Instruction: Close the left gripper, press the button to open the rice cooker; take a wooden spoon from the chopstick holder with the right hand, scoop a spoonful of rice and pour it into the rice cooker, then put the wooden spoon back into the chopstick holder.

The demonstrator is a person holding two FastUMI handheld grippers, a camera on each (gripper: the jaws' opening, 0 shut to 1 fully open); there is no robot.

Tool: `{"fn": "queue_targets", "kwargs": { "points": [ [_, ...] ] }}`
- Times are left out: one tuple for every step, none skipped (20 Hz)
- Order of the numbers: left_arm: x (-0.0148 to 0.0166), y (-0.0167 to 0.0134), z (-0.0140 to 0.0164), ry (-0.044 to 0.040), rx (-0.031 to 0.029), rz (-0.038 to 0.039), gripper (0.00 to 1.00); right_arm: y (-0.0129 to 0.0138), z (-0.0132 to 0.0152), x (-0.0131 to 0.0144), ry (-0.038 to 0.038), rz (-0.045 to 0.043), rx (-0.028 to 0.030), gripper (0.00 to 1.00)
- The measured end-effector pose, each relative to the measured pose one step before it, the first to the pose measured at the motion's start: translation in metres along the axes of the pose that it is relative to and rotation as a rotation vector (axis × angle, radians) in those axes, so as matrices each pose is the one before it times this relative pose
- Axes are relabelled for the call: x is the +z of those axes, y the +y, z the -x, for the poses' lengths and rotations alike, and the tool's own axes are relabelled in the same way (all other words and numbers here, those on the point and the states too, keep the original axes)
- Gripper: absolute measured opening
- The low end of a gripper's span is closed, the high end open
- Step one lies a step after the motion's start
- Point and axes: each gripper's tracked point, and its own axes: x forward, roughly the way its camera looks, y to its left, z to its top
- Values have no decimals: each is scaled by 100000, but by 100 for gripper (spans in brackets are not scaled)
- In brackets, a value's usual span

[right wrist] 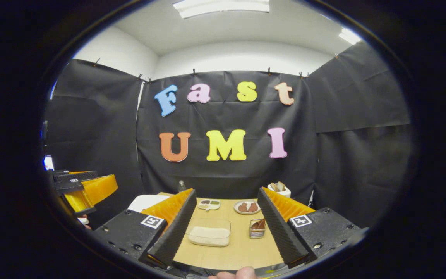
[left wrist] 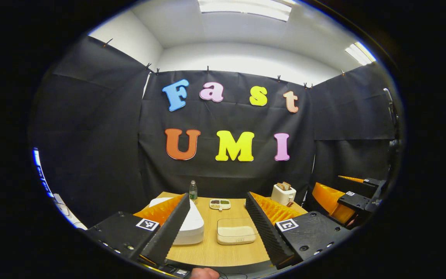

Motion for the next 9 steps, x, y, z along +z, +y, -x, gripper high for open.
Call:
{"fn": "queue_targets", "kwargs": {
  "points": [
    [200,-117,86,-556,-84,40,94,-44,-108,-70,225,170,59,100],
    [242,12,75,-635,241,-21,94,-23,10,25,4,-76,-125,100],
    [179,150,20,-458,531,-135,94,61,-9,105,-98,-248,214,100],
    [270,286,242,-364,103,-123,94,101,-36,157,-267,-141,333,100],
    [-57,-90,-16,73,-422,306,94,32,-56,40,27,148,189,100],
    [30,-21,111,-17,61,267,94,105,-53,76,-222,20,404,100],
    [48,194,-96,-74,337,-247,94,38,-20,13,32,-38,49,100],
    [37,21,-54,-44,6,-316,94,59,-17,18,36,-68,181,96],
    [32,32,163,-126,-19,-343,94,39,-124,-11,-15,-39,-41,100]
  ]
}}
